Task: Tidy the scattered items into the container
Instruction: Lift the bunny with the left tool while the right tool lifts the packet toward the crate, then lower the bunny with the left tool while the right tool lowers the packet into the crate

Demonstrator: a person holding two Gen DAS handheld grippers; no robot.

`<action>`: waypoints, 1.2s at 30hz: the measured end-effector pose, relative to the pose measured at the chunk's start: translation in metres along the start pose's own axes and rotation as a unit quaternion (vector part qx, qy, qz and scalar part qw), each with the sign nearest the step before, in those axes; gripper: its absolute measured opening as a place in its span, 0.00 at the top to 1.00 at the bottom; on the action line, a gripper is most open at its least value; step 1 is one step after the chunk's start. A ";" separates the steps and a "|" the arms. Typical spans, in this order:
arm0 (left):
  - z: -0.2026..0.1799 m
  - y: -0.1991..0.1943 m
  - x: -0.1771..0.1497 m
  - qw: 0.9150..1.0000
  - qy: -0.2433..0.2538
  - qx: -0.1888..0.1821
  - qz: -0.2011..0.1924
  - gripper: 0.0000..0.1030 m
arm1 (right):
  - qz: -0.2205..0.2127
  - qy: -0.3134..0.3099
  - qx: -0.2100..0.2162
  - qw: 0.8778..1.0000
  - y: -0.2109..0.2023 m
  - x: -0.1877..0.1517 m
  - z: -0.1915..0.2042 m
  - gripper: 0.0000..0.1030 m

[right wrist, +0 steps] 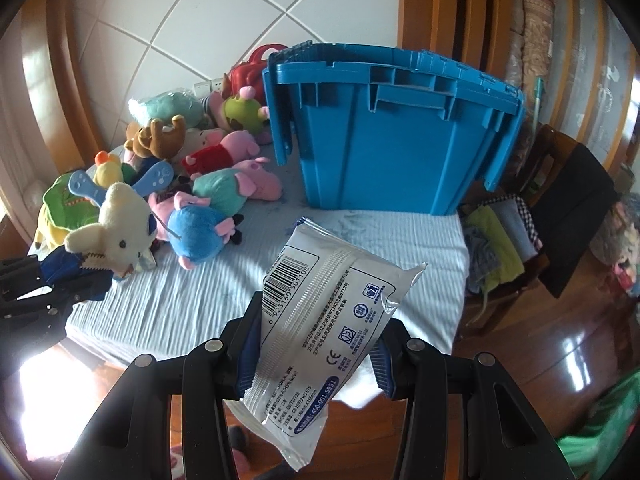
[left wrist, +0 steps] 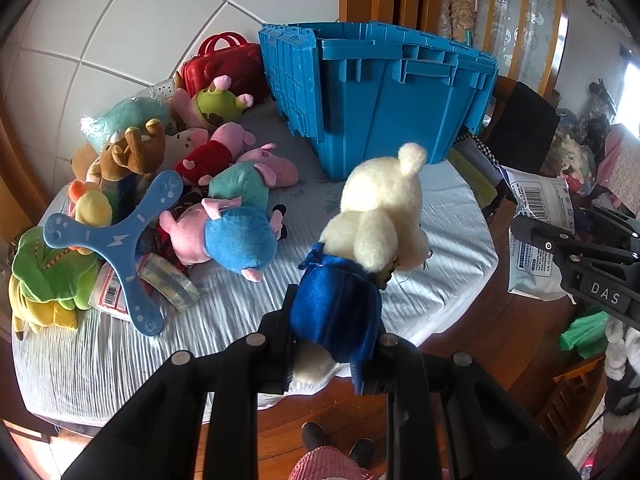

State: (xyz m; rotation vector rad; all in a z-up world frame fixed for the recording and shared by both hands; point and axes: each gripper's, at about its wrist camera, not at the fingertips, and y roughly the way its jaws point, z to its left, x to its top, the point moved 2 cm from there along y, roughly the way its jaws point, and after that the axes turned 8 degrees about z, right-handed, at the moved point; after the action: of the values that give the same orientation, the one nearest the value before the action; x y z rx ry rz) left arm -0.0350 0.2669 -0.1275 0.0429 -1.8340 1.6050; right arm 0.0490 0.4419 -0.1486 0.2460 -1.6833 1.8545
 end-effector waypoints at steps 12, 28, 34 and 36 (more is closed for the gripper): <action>-0.007 0.022 0.059 0.998 0.041 -0.038 -0.013 0.80 | -0.003 0.013 -0.024 1.000 0.012 0.036 -0.021 0.55; -0.028 0.063 0.129 0.995 0.085 -0.056 -0.013 0.80 | 0.006 0.015 -0.052 0.999 0.047 0.103 -0.052 0.55; -0.053 0.081 0.153 0.996 0.074 -0.046 -0.007 0.80 | 0.015 -0.009 -0.031 0.999 0.066 0.121 -0.077 0.55; -0.064 0.083 0.163 0.997 0.069 -0.039 -0.012 0.80 | 0.012 -0.028 -0.024 0.999 0.068 0.130 -0.086 0.55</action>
State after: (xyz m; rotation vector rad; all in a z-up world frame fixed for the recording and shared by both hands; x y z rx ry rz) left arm -0.1663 0.4091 -0.1160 -0.0777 -1.7812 1.4810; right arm -0.0692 0.5645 -0.1524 0.2617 -1.7741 1.8368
